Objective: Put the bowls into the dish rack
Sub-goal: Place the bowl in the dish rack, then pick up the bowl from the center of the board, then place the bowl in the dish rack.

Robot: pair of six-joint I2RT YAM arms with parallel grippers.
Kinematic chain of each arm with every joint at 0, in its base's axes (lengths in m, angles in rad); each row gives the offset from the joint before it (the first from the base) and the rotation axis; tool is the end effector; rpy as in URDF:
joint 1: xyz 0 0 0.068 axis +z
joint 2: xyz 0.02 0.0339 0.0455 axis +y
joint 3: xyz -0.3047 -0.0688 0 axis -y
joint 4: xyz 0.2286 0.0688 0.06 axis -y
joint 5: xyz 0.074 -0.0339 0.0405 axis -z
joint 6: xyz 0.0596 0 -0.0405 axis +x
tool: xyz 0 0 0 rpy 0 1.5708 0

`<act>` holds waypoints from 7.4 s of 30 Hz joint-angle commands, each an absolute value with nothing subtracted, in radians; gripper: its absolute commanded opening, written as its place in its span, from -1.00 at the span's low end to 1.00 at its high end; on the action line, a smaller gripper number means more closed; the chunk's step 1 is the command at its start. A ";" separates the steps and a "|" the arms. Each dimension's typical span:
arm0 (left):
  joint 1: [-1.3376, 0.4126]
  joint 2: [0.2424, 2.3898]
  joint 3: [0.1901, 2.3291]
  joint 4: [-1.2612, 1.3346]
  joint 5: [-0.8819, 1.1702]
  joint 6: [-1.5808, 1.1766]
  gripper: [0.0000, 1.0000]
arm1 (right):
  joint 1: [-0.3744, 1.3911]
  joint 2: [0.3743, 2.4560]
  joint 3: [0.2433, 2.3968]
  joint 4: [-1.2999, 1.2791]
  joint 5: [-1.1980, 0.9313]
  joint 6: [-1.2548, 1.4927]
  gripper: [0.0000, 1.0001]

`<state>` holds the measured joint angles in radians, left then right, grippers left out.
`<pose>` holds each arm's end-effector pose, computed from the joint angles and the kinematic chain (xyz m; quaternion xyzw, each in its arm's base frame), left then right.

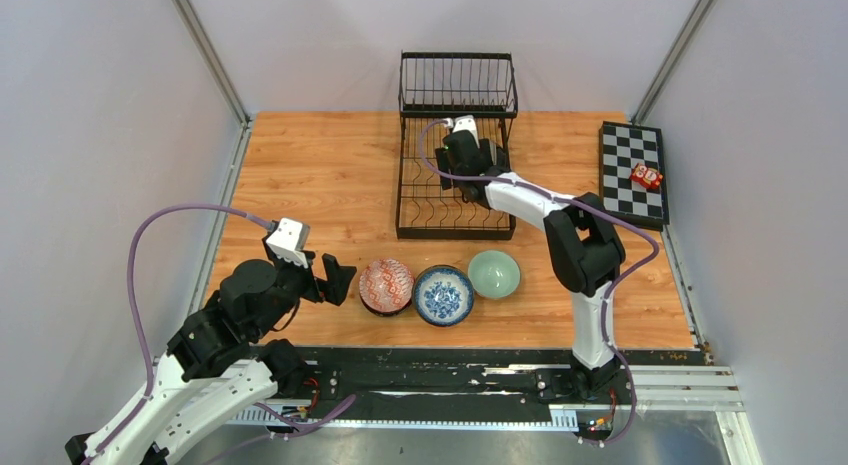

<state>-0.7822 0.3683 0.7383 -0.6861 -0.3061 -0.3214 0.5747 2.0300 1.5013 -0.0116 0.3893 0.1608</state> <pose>0.0492 -0.0236 0.3211 0.0956 0.7994 -0.1990 0.5587 0.4265 0.2492 0.2567 -0.0821 0.8551 0.0167 0.5116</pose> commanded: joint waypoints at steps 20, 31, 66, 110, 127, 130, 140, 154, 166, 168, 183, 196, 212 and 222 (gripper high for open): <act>-0.784 0.357 0.726 -0.681 -0.299 -0.312 1.00 | 0.584 1.970 1.509 -0.016 0.409 0.175 0.14; -0.784 0.362 0.724 -0.677 -0.297 -0.310 1.00 | 0.583 2.048 1.566 -0.024 0.413 0.177 0.14; -0.784 0.356 0.722 -0.676 -0.294 -0.310 1.00 | 0.664 1.851 1.395 -0.046 0.459 0.150 0.17; -0.784 0.506 0.792 -0.676 -0.272 -0.414 1.00 | 0.683 1.047 0.751 -0.568 0.268 0.499 0.54; -0.784 0.550 0.767 -0.642 -0.202 -0.437 1.00 | 0.607 1.192 0.655 -0.385 0.172 0.545 0.23; -0.784 0.558 0.767 -0.639 -0.198 -0.438 1.00 | 0.590 1.204 0.648 -0.362 0.154 0.547 0.19; -0.784 0.593 0.760 -0.616 -0.177 -0.439 1.00 | 0.563 1.230 0.612 -0.307 0.128 0.543 -0.03; -0.784 0.621 0.772 -0.598 -0.158 -0.438 1.00 | 0.544 1.179 0.577 -0.290 0.133 0.514 -0.94; -0.785 0.660 0.827 -0.586 -0.115 -0.418 1.00 | 0.546 0.982 0.640 -0.433 0.251 0.461 -0.95; -0.784 0.674 0.842 -0.578 -0.097 -0.414 1.00 | 0.549 0.948 0.674 -0.466 0.273 0.443 -0.95; -0.784 0.781 0.952 -0.499 -0.036 -0.422 1.00 | 0.860 0.993 1.011 -0.572 0.684 0.351 -0.95; -0.786 0.841 0.922 -0.389 0.029 -0.510 0.99 | 1.143 1.199 1.266 -0.552 0.849 0.295 -0.95; -0.816 0.886 0.830 -0.223 -0.054 -0.573 0.80 | 1.249 1.296 1.380 -0.539 0.878 0.285 -0.95; -0.816 0.862 0.748 -0.088 -0.076 -0.614 0.36 | 1.267 1.319 1.387 -0.505 0.871 0.298 -0.95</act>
